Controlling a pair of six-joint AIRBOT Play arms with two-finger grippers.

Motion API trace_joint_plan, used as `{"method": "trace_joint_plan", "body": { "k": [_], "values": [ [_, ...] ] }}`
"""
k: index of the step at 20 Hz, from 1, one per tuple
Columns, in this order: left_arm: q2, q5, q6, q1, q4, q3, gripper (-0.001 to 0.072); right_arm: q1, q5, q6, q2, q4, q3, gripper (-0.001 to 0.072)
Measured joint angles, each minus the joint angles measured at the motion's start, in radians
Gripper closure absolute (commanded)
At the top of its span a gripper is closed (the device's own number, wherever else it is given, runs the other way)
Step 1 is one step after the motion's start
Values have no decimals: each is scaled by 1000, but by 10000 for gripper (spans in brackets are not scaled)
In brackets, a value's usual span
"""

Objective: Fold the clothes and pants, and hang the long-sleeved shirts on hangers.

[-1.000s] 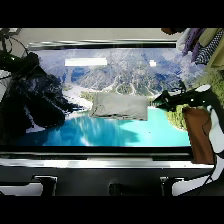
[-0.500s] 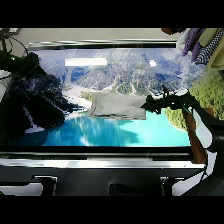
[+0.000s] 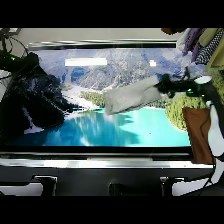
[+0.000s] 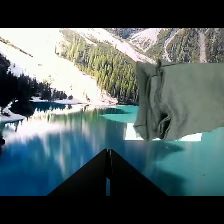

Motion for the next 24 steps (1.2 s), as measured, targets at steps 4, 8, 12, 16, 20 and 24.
{"method": "trace_joint_plan", "body": {
  "k": [4, 8, 12, 16, 20, 24],
  "values": [
    [0, -1, 0, 0, 0, 0, 684, -108, -8, 139, 13, -56, 129, 682],
    [0, -3, 0, 0, 0, 0, 683, -204, -50, 348, 66, -189, 187, 682],
    [0, -5, 0, 0, 0, 0, 684, -243, -59, 584, 162, -404, 202, 681],
    [0, -5, 0, 0, 0, 0, 683, -254, 10, 792, 256, -630, 206, 682],
    [0, -5, 0, 0, 0, 0, 684, -257, 141, 902, 327, -803, 206, 682],
    [0, -5, 0, 0, 0, 0, 683, -257, 296, 927, 383, -991, 207, 680]
  ]
}}
